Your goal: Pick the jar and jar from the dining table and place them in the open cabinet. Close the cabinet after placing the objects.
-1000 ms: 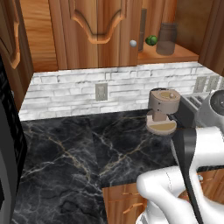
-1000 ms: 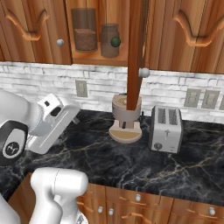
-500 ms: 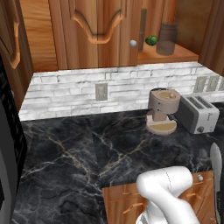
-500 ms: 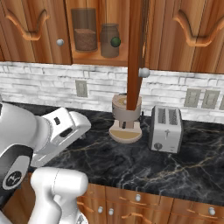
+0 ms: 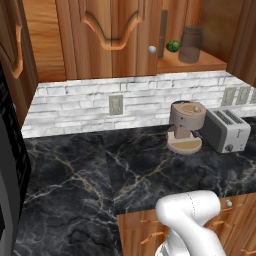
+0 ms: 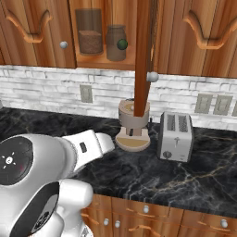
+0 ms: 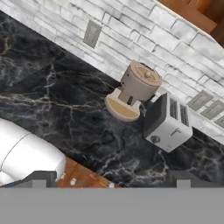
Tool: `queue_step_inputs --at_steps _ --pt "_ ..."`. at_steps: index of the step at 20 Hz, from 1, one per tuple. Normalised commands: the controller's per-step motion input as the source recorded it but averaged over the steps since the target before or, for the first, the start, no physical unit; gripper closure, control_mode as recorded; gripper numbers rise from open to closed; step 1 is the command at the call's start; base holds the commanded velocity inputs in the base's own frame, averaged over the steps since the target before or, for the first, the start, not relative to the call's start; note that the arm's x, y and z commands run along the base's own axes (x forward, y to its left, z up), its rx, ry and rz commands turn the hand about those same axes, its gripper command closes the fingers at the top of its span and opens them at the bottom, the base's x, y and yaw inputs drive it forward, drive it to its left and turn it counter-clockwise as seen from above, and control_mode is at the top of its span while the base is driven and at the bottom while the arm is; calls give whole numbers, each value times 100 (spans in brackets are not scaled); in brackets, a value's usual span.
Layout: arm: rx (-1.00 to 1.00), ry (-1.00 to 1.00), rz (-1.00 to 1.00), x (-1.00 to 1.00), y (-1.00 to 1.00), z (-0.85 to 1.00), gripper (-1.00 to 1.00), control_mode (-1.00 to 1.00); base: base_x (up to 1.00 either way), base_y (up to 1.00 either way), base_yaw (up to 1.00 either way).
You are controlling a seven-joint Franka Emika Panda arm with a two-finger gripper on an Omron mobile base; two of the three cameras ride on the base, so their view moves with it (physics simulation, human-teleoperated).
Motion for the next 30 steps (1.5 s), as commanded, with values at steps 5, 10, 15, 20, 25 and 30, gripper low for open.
queue_step_inputs --at_steps 5,10,15,20,25,30 --pt "23 -23 0 1 -29 -8 -100 -100 0 0 0" --pt "15 -25 0 13 -37 0 -100 -100 0 0 0" --pt "12 -27 4 35 -31 2 -100 -100 0 0 0" --pt "12 -23 5 40 -31 5 -100 -100 0 0 0" --pt "5 -25 9 14 -39 2 -100 -100 0 0 0" --pt "0 -30 14 13 -36 21 -100 -100 0 0 0"
